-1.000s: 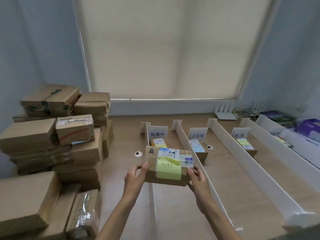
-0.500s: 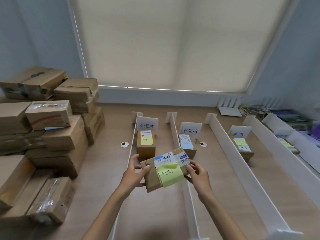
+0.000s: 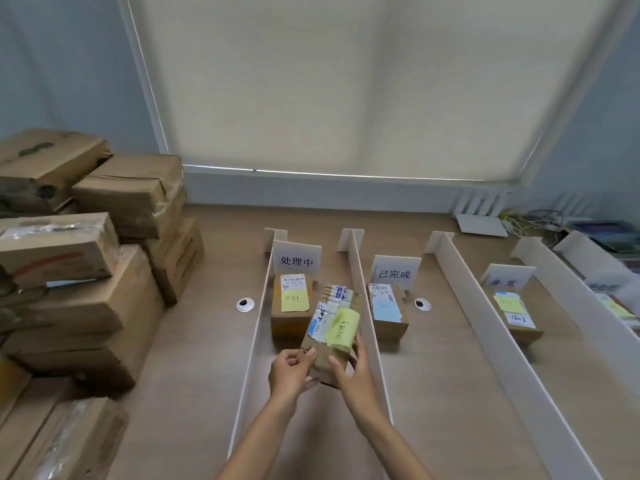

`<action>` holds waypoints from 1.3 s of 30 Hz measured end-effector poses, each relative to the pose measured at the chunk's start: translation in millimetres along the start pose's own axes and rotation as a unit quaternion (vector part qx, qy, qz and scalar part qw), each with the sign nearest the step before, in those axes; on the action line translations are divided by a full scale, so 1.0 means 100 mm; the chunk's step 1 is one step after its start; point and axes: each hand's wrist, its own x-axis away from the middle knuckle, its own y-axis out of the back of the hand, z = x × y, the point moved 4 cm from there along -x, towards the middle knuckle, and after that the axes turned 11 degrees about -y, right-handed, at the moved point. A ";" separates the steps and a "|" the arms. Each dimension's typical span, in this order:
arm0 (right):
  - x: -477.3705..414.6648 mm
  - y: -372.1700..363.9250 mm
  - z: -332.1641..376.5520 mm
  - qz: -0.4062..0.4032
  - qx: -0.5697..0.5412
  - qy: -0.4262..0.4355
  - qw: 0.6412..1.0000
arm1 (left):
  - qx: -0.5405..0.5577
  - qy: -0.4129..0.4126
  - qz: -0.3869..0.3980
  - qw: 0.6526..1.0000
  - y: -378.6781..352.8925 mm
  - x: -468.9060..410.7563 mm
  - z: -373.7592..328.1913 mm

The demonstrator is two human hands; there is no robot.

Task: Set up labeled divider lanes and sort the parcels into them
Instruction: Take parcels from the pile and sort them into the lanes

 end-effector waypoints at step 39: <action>-1.25 0.03 -0.04 -0.128 0.187 -0.057 0.972 | -0.590 -0.353 0.086 0.721 -0.08 -1.21 -0.35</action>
